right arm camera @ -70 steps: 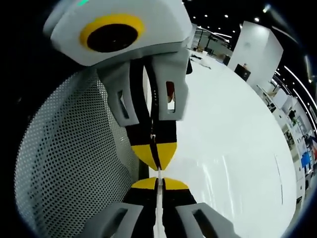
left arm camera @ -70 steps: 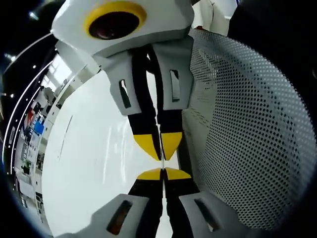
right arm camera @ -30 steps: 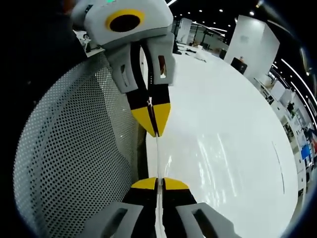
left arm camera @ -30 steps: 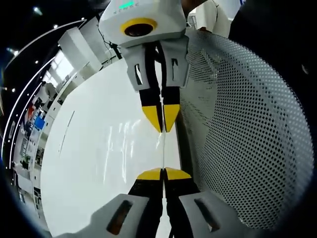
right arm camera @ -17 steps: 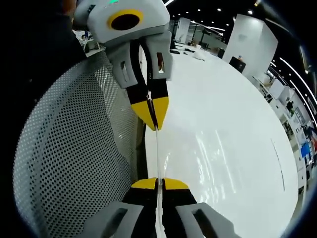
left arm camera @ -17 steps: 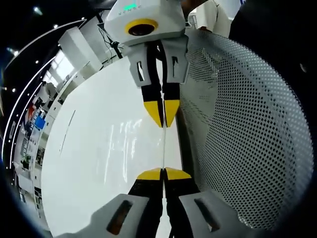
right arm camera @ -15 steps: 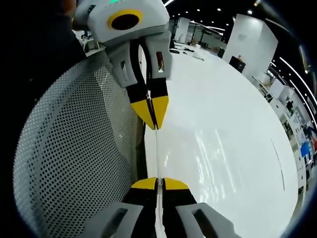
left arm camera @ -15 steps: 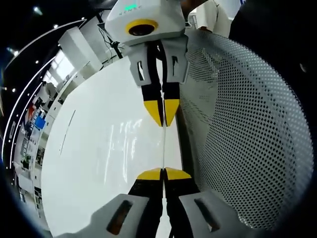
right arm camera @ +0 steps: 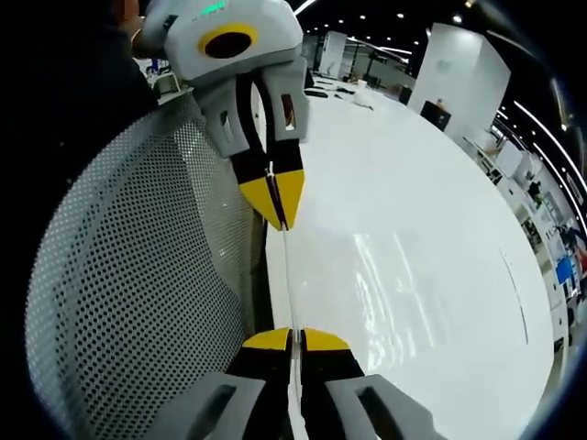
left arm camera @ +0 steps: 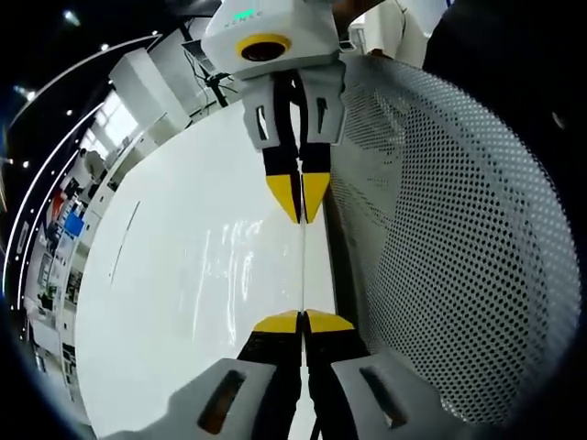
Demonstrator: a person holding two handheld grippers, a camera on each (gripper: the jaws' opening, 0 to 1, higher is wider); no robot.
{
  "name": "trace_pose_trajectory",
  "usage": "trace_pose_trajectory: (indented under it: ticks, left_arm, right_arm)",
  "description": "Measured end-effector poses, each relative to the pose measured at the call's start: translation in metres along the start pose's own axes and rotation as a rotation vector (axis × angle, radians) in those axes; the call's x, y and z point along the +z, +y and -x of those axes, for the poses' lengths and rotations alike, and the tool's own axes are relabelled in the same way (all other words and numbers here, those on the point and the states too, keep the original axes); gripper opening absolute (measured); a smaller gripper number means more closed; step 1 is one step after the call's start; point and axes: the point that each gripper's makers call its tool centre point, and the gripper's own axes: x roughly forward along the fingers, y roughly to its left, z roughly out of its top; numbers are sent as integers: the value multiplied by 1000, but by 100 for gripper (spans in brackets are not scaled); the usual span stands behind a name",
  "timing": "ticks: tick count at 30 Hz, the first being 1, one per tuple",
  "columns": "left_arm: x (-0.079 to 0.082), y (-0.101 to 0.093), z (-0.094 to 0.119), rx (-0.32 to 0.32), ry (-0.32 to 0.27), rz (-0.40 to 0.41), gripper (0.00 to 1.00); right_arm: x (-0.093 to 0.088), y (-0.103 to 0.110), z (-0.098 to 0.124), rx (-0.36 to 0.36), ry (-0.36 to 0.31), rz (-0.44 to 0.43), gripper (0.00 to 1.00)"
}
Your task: Open the resealable bag by pulling the two sides of the seal apart until the entire bag opening is separated and visibly accessible.
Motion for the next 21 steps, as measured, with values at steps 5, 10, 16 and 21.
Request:
trace_pose_trajectory:
  ticks: [5, 10, 16, 21]
  left_arm:
    - [-1, 0, 0, -1, 1, -2, 0]
    - [-3, 0, 1, -2, 6, -1, 0]
    - [-4, 0, 1, 0, 9, 0, 0]
    - [-4, 1, 2, 1, 10, 3, 0]
  right_arm:
    - [-3, 0, 1, 0, 1, -4, 0]
    - [-6, 0, 2, 1, 4, -8, 0]
    - [-7, 0, 2, 1, 6, -8, 0]
    - [-9, 0, 2, 0, 8, -7, 0]
